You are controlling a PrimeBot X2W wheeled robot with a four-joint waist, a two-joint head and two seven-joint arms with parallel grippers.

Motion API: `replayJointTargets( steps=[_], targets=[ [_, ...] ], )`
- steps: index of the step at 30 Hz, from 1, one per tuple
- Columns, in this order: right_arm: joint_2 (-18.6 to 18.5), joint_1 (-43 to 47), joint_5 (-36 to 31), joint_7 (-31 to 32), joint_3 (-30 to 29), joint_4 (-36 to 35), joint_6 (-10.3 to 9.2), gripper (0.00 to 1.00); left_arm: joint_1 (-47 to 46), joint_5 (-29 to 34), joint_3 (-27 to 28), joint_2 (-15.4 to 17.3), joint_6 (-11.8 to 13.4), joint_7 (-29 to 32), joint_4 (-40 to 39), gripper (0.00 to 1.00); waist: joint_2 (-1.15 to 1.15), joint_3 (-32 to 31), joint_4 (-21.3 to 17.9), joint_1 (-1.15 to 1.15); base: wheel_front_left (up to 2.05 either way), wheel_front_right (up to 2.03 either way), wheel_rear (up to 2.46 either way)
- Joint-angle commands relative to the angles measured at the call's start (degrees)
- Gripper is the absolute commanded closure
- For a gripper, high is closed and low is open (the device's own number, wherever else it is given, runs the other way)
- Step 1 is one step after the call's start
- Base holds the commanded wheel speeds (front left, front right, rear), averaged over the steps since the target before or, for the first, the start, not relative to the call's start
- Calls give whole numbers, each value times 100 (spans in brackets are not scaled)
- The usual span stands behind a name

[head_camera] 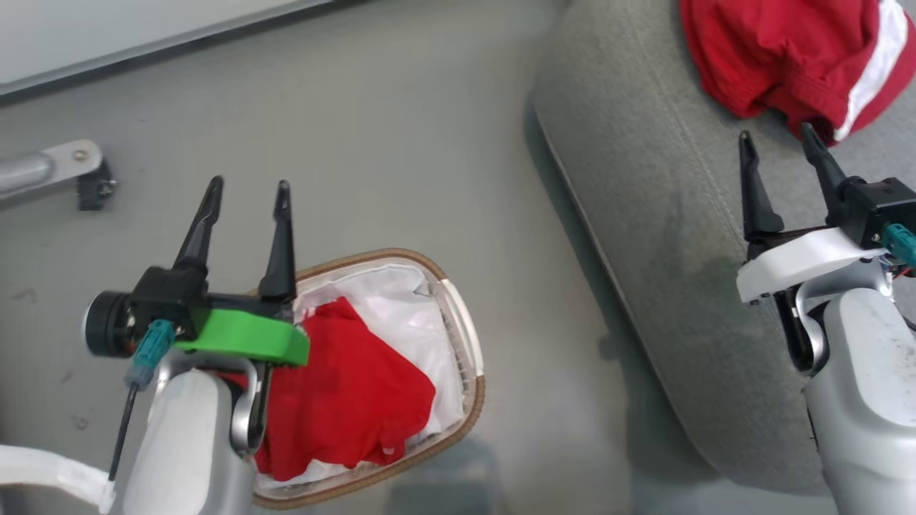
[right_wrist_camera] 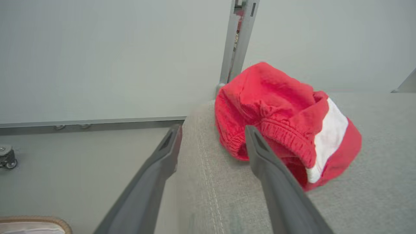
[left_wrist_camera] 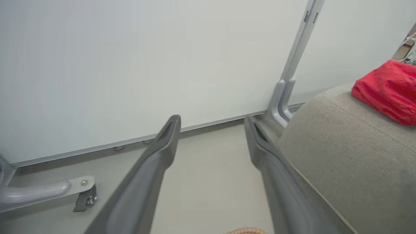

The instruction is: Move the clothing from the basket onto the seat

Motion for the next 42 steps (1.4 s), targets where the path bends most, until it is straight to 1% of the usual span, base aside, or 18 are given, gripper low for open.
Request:
replayJointTargets(
  steps=[1, 5, 7, 13, 15, 19, 26, 32, 37, 42],
  targets=[
    [23, 129, 58, -12, 42, -58, -8, 0, 172, 93, 112, -29, -4, 2, -1, 0, 0, -449, 529, 0, 0, 0, 0],
    [114, 243, 103, -11, 185, -163, -8, 0, 363, 172, 467, -75, -6, 1, -50, 0, 0, -624, 880, 0, 0, 0, 0],
    [183, 309, 107, -12, 165, -160, -8, 0, 501, 248, 564, -89, -11, 2, -80, 0, 0, -703, 1004, 0, 0, 0, 0],
    [299, 582, 47, -12, 153, -102, -8, 0, 877, 327, 796, -109, -21, 1, 81, 0, 0, -1029, 1238, 0, 0, 0, 0],
    [350, 718, 35, -11, 159, -87, -8, 0, 1018, 323, 851, -113, -12, 2, 132, 0, 0, -1153, 1268, 0, 0, 0, 0],
    [337, 964, -31, -11, 217, -52, -8, 0, 1232, 206, 895, -114, 26, 2, 234, 0, 0, -1384, 1295, 0, 0, 0, 0],
    [408, 1348, -66, -12, 193, -78, -8, 0, 1541, 87, 912, -114, 116, 2, 304, 0, 0, -1718, 1258, 0, 0, 0, 0],
    [445, 1656, -14, -12, 264, -34, -8, 0, 1789, 28, 900, -113, 116, 2, 364, 0, 0, -2018, 1241, 0, 0, 0, 0],
    [445, 1793, 5, -11, 329, -15, -8, 0, 1915, -13, 862, -113, 140, 2, 340, 0, 0, -2117, 1245, 0, 0, 0, 0],
    [457, 1810, 18, -12, 379, -39, -8, 0, 1957, -18, 788, -113, 164, 1, 330, 0, 0, -2073, 1233, 0, 0, 0, 0]
  ],
)
